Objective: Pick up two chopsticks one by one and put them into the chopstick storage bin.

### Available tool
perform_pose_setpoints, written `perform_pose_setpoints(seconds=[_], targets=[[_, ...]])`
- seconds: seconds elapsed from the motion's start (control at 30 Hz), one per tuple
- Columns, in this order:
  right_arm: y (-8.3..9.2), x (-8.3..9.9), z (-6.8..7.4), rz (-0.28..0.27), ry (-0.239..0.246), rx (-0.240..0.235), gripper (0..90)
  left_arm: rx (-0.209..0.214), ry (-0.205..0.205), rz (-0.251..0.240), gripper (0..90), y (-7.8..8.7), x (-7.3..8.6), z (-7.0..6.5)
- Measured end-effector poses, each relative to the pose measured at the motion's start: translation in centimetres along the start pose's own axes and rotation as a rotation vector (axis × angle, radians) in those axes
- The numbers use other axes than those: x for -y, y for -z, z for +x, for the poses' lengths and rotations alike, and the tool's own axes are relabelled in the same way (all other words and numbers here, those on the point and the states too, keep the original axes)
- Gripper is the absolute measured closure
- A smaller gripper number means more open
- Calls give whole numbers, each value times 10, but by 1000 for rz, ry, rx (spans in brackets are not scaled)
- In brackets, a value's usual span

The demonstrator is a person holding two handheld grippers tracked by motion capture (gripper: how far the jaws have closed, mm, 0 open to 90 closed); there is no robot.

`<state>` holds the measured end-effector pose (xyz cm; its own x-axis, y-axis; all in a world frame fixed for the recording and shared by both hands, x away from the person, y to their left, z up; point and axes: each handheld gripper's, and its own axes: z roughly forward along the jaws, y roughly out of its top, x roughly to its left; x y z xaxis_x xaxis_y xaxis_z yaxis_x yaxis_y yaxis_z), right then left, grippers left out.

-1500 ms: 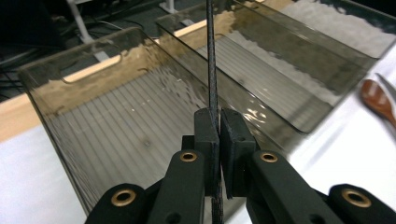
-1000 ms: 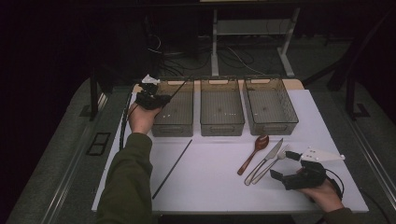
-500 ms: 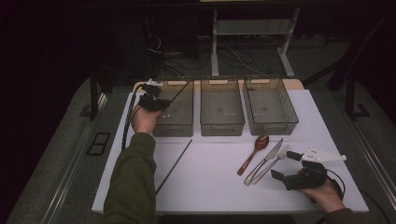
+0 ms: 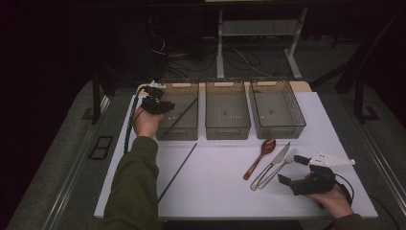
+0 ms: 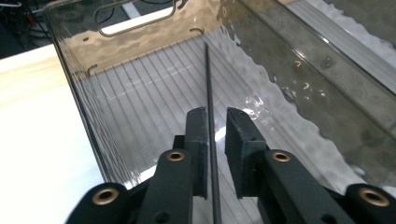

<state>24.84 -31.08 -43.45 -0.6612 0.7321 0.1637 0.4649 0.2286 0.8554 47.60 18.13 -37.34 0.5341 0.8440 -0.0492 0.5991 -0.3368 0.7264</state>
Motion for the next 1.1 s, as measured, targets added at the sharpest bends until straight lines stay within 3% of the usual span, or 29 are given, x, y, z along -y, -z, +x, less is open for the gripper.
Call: perform_pose_setpoints(seconds=[0.33, 0.5, 1.1], targets=[[0, 0, 0, -1, -2, 4, 1, 61, -14, -52, 581, 27, -5, -10], [0, 0, 0, 0, -2, 5, 1, 93, -42, -46, 492, 42, -1, -19], [-2, 0, 1, 6, 8, -2, 1, 145, -58, -129, 344, 88, 48, -56]])
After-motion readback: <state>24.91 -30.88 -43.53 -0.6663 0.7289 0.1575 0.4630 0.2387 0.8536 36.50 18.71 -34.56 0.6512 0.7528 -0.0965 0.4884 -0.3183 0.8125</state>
